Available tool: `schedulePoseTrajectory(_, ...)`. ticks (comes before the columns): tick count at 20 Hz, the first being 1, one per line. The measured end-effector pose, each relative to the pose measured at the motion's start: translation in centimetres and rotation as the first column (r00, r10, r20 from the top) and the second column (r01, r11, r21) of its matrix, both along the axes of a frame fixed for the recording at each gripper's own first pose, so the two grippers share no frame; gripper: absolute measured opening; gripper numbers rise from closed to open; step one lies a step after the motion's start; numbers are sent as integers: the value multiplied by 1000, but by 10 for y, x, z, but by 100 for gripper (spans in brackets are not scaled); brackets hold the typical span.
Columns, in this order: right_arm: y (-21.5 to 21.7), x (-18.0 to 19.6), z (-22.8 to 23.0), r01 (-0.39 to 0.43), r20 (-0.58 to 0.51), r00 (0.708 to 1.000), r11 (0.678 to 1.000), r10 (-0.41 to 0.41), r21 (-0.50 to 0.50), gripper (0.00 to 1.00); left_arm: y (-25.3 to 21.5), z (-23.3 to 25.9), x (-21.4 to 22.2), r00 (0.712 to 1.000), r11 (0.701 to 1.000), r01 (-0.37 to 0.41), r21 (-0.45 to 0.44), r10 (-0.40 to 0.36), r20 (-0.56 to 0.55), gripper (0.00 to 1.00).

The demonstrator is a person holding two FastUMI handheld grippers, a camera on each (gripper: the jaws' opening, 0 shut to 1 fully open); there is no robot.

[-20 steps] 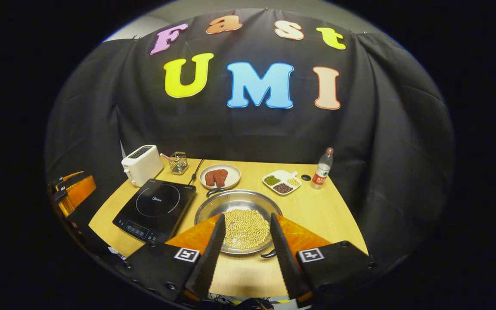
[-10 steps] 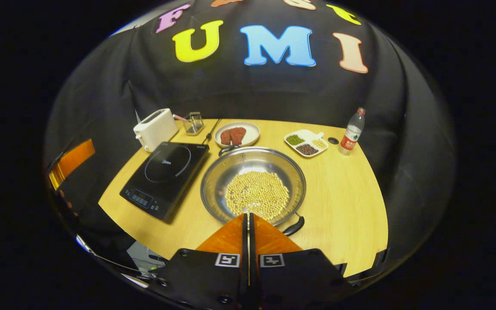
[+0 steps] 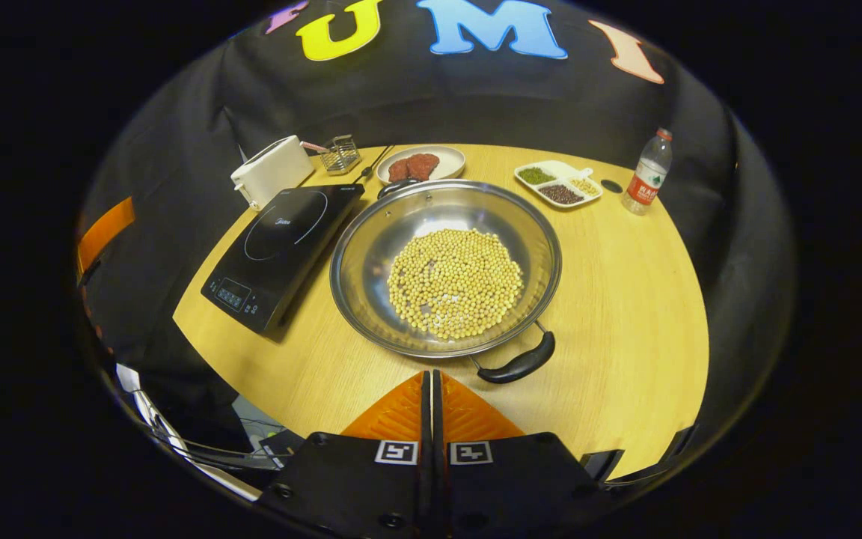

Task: First push the handle of the pot to place it horizontally, then grasp the pot with both hands and set it on the induction cooktop.

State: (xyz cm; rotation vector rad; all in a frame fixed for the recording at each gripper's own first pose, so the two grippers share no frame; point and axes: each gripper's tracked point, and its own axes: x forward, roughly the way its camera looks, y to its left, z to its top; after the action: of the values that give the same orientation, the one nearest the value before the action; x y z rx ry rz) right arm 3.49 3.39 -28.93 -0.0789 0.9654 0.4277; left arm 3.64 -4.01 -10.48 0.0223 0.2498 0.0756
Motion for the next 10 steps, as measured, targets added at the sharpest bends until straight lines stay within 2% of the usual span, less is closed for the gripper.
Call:
schedulePoseTrajectory(1, -2, 4, -7, -10, -7, 1000, 1000, 10, -11, 2, -1, 0, 1, 1000, 1000, -7, 3, 7, -2, 84)
schedulePoseTrajectory(4, -7, 9, -23, -40, -26, 999, 998, 39, -43, 2, -5, -2, 1, 1000, 1000, -25, 12, 25, -8, 84)
schedulePoseTrajectory(5, -6, 11, -28, -40, -39, 998, 998, 39, -42, 2, -6, -3, 2, 1000, 1000, -29, 13, 29, -12, 81)
schedulePoseTrajectory(6, -7, 13, -32, -43, -51, 998, 998, 41, -42, 2, -8, -5, 2, 999, 999, -33, 13, 33, -15, 84)
schedulePoseTrajectory(7, -8, 14, -37, -50, -61, 997, 998, 48, -46, 1, -10, -5, 2, 999, 999, -37, 14, 37, -18, 82)
schedulePoseTrajectory(10, -6, 18, -45, -66, -75, 995, 996, 62, -52, 2, -13, -9, 4, 998, 999, -47, 19, 48, -28, 84)
